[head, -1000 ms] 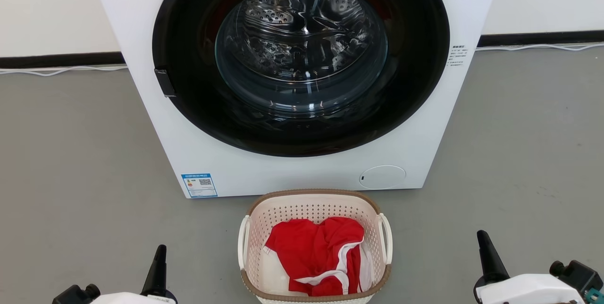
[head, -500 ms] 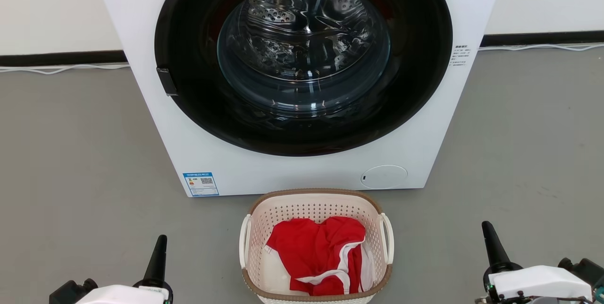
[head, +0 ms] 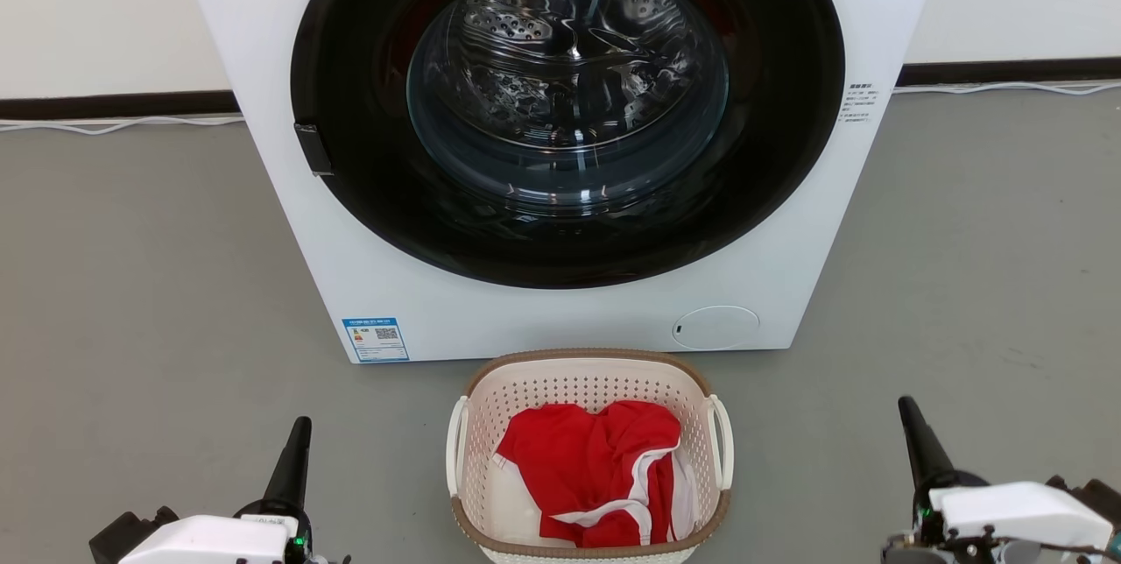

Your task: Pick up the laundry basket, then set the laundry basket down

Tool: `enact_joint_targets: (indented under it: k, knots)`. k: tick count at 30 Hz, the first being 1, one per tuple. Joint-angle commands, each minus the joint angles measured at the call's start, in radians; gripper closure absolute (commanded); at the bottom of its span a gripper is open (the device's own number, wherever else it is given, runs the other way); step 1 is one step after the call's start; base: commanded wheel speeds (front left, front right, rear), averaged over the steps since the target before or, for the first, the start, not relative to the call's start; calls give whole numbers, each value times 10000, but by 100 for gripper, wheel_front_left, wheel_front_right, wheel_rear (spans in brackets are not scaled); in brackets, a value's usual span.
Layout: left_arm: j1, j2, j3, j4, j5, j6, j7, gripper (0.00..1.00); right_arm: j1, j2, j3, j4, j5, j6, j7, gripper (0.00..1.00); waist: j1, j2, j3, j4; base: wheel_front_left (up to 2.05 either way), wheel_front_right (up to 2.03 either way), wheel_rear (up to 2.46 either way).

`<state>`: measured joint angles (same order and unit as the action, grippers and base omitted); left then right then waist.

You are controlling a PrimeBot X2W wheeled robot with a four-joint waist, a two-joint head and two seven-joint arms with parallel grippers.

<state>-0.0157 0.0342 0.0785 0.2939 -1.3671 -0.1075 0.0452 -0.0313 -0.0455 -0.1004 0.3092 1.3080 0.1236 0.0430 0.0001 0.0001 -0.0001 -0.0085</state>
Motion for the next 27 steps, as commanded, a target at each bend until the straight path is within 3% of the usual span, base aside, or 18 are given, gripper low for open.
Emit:
enact_joint_targets:
  k: [1, 20, 27]
  knots:
    - [-606, 123, 273, -322, -403, -159, 119, 100, -600, -44, 95, -347, 534, 60, 136, 100, 0, -1, 4, 10, 0, 0, 0]
    - [-922, 160, 353, -482, -2394, -231, 676, 100, -764, -47, -128, -642, 2985, 71, 693, 100, 0, -1, 31, 84, 0, 0, 0]
    - [-925, 160, 354, -484, -2414, -232, 682, 100, -766, -47, -130, -644, 3009, 71, 699, 100, 0, -1, 31, 85, 0, 0, 0]
